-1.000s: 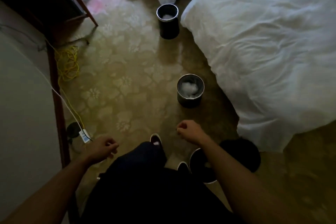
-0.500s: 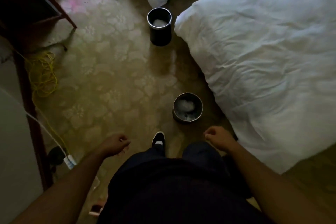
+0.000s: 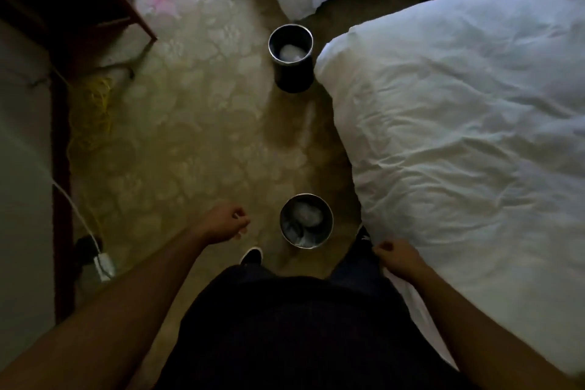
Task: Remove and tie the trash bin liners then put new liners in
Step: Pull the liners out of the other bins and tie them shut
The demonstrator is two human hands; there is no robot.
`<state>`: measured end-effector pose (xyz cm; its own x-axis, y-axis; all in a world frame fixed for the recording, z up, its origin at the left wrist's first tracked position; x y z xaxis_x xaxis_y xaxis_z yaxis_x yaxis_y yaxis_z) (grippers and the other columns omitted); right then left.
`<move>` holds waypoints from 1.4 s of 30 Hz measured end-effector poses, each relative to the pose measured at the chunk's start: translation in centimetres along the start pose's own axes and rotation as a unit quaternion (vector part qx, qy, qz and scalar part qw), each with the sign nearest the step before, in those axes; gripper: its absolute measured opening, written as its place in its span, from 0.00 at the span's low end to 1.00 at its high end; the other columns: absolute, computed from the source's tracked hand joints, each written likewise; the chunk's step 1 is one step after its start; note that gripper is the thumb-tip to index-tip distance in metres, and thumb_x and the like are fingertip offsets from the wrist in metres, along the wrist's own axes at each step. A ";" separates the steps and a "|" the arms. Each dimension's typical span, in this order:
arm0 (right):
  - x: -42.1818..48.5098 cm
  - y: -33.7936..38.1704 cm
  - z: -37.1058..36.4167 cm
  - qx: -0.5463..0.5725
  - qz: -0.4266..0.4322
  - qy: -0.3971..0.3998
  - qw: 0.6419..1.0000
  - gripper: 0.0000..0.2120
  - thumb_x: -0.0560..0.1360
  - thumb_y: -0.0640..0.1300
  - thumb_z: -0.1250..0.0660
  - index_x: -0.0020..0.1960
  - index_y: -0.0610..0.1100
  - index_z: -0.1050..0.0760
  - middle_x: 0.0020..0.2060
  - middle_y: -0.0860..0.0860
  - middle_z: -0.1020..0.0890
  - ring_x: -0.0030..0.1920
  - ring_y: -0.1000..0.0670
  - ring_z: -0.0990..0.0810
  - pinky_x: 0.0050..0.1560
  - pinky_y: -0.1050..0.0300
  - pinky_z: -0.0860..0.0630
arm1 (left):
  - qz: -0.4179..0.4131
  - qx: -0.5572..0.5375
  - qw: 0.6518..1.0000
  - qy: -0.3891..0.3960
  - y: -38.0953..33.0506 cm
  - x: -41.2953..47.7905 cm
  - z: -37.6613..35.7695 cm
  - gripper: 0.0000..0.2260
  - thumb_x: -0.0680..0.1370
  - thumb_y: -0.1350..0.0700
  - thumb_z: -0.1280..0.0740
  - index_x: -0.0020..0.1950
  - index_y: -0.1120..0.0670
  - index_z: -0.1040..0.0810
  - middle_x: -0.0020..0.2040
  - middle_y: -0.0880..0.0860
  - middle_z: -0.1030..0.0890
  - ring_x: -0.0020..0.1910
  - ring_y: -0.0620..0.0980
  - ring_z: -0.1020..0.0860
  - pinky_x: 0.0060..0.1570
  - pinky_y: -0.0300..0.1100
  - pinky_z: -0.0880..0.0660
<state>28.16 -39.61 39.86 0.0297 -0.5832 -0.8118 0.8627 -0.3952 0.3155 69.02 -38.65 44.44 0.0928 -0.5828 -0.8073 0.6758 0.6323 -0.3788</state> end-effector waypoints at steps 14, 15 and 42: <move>6.1 20.3 9.5 -0.218 0.292 0.127 0.923 0.09 0.80 0.44 0.34 0.48 0.42 0.17 0.43 0.45 0.15 0.47 0.44 0.17 0.53 0.49 0.19 | 0.232 -0.337 0.906 -0.106 2.9 -12.9 -19.4 0.07 0.83 0.57 0.37 0.49 0.58 0.22 0.41 0.55 0.18 0.35 0.50 0.20 0.33 0.39 0.26; 5.6 21.5 8.8 -0.223 0.308 0.133 0.915 0.08 0.80 0.43 0.33 0.44 0.44 0.18 0.40 0.47 0.16 0.45 0.46 0.17 0.52 0.51 0.21 | 0.240 -0.356 0.895 -0.117 3.1 -13.5 -20.5 0.07 0.83 0.58 0.37 0.48 0.58 0.22 0.40 0.55 0.19 0.33 0.48 0.21 0.31 0.37 0.27; 18.1 29.6 0.0 -0.548 0.387 0.296 0.680 0.07 0.80 0.43 0.35 0.54 0.44 0.19 0.50 0.48 0.17 0.52 0.46 0.18 0.58 0.47 0.21 | 0.329 -0.710 0.565 -0.261 -6.7 -0.2 -26.8 0.07 0.84 0.55 0.38 0.50 0.55 0.22 0.43 0.52 0.18 0.37 0.48 0.22 0.37 0.40 0.27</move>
<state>54.22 -61.83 34.53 0.6068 0.2004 -0.7692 0.3218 0.8230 0.4682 44.90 -29.08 35.00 0.4366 0.1806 -0.8814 -0.8644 0.3557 -0.3553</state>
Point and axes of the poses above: each hand's wrist, its own x-axis towards the middle knuckle, its own z-axis out of the back of the hand, y = z × x, the point moved 6 cm from there along x, towards the middle knuckle
